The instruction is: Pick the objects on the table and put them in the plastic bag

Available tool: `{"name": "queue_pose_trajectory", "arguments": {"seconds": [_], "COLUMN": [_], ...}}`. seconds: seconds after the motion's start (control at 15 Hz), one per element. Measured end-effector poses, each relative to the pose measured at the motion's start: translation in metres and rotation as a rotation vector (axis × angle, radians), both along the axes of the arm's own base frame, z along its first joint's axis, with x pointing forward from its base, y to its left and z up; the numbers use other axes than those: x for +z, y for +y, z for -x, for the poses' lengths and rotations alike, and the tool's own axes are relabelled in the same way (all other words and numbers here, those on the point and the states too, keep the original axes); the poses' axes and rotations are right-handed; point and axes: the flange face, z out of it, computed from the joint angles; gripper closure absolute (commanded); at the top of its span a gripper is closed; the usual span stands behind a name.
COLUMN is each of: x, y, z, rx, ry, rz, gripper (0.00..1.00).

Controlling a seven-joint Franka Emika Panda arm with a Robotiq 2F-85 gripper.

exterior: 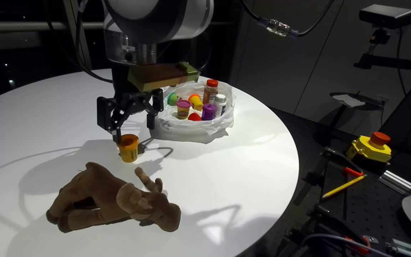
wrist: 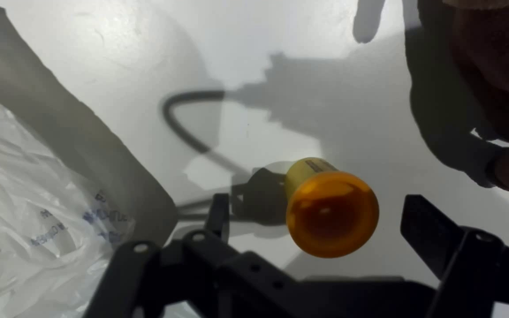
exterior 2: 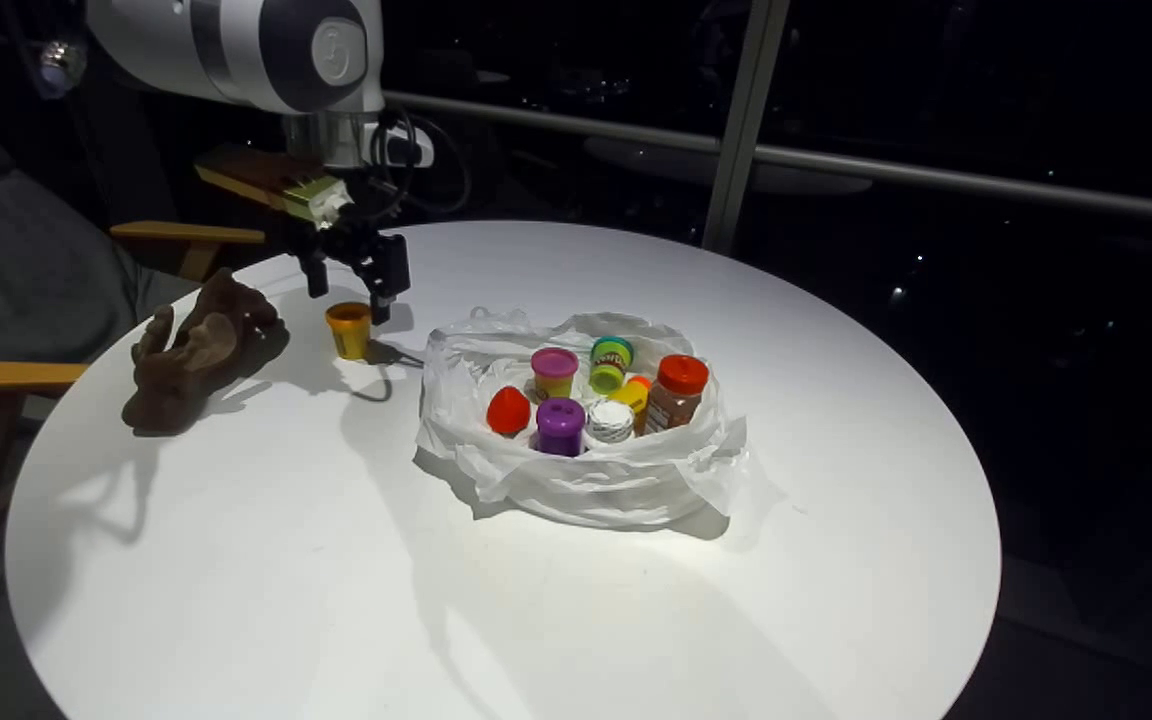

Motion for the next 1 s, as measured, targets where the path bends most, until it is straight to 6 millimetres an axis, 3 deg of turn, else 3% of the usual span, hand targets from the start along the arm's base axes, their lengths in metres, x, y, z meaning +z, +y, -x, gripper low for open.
{"name": "queue_pose_trajectory", "arguments": {"seconds": [0.47,0.53,0.6,1.0], "x": [-0.005,-0.007,-0.010,-0.026], "y": [0.017,0.019,0.020,0.013], "z": [0.001,0.000,-0.002,-0.020], "rx": [0.060,0.064,0.064,0.047], "ry": [-0.014,-0.013,-0.011,-0.009], "rz": [0.032,0.035,0.037,0.049], "gripper": [0.00,0.08,0.26,0.71]}}
